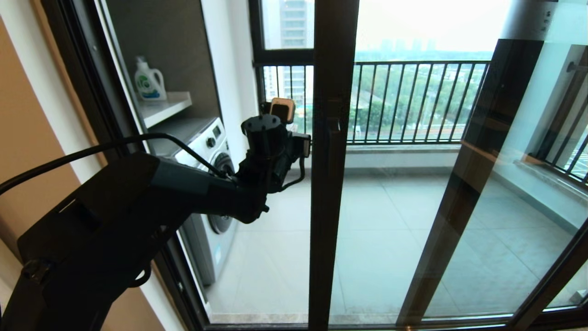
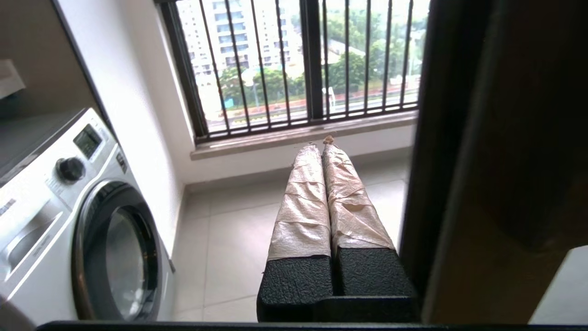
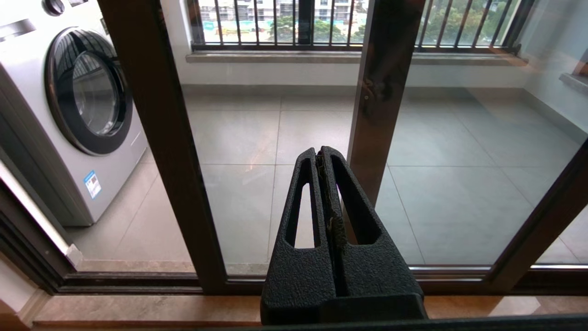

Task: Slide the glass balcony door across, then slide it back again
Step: Open the slid door

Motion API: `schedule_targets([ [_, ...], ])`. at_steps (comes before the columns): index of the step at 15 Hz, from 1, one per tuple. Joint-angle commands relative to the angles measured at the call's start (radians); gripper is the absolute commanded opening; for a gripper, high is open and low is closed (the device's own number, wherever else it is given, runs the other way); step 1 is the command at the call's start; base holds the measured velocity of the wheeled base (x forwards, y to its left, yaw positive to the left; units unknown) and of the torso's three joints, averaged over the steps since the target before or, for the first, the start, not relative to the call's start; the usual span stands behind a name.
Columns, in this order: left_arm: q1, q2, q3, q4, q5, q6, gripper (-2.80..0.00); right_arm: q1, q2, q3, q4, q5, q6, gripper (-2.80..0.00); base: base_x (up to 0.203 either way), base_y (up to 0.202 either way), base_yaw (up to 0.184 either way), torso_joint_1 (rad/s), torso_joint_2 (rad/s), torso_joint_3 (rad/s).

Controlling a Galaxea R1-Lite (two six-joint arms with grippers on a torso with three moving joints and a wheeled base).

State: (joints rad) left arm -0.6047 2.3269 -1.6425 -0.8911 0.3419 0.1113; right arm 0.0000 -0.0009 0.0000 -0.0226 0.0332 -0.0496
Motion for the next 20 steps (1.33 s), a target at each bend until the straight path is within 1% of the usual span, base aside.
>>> schedule_targets([
  [1, 0.003, -0.02, 0.036, -0.009, 0.025, -0.002, -2.8, 0.0, -0.001, 0.01, 0.0, 0.001, -0.001, -2.8, 0.0, 0.0, 0.0, 0.0, 0.0, 0.0],
  [2, 0.009, -0.037, 0.078, -0.017, 0.027, -0.005, -2.8, 0.0, -0.001, 0.009, 0.0, 0.001, -0.001, -2.8, 0.0, 0.0, 0.0, 0.0, 0.0, 0.0],
  [4, 0.047, -0.085, 0.235, -0.061, 0.024, -0.015, -2.8, 0.0, -0.001, 0.009, 0.0, 0.001, -0.001, -2.8, 0.0, 0.0, 0.0, 0.0, 0.0, 0.0],
  [6, 0.127, -0.141, 0.395, -0.134, 0.006, -0.024, -2.8, 0.0, -0.001, 0.009, 0.0, 0.001, -0.001, -2.8, 0.0, 0.0, 0.0, 0.0, 0.0, 0.0],
  [8, 0.206, -0.246, 0.585, -0.196, -0.02, -0.053, -2.8, 0.0, -0.001, 0.009, -0.002, 0.001, -0.001, -2.8, 0.0, 0.0, 0.0, 0.0, 0.0, 0.0],
  [11, 0.286, -0.513, 0.937, -0.278, -0.066, -0.126, -2.8, 0.0, -0.001, 0.011, 0.0, 0.001, -0.001, -2.8, 0.0, 0.0, 0.0, 0.0, 0.0, 0.0],
  [13, 0.323, -0.706, 1.109, -0.327, -0.081, -0.15, -2.8, 0.0, -0.001, 0.009, 0.0, 0.001, -0.001, -2.8, 0.0, 0.0, 0.0, 0.0, 0.0, 0.0],
  [14, 0.331, -0.815, 1.178, -0.333, -0.085, -0.156, -2.8, 0.0, -0.001, 0.009, 0.0, 0.001, -0.001, -2.8, 0.0, 0.0, 0.0, 0.0, 0.0, 0.0],
  [15, 0.337, -0.939, 1.237, -0.322, -0.087, -0.16, -2.8, 0.0, -0.001, 0.009, 0.0, 0.001, -0.001, -2.8, 0.0, 0.0, 0.0, 0.0, 0.0, 0.0],
  [16, 0.342, -1.073, 1.285, -0.288, -0.088, -0.161, -2.8, 0.0, -0.001, 0.01, 0.0, 0.001, -0.001, -2.8, 0.0, 0.0, 0.0, 0.0, 0.0, 0.0],
  [17, 0.346, -1.213, 1.317, -0.228, -0.081, -0.162, -2.8, 0.0, -0.001, 0.011, 0.0, 0.001, -0.001, -2.8, 0.0, 0.0, 0.0, 0.0, 0.0, 0.0],
  [18, 0.349, -1.359, 1.334, -0.14, -0.066, -0.158, -2.8, 0.0, -0.001, 0.009, 0.0, 0.001, -0.001, -2.8, 0.0, 0.0, 0.0, 0.0, 0.0, 0.0],
  [19, 0.356, -1.504, 1.34, -0.025, -0.046, -0.147, -2.8, 0.0, -0.001, 0.009, 0.0, 0.001, -0.001, -2.8, 0.0, 0.0, 0.0, 0.0, 0.0, 0.0],
  [20, 0.383, -1.638, 1.344, 0.102, -0.024, -0.134, -2.8, 0.0, -0.001, 0.011, 0.0, 0.001, -0.001, -2.8, 0.0, 0.0, 0.0, 0.0, 0.0, 0.0],
])
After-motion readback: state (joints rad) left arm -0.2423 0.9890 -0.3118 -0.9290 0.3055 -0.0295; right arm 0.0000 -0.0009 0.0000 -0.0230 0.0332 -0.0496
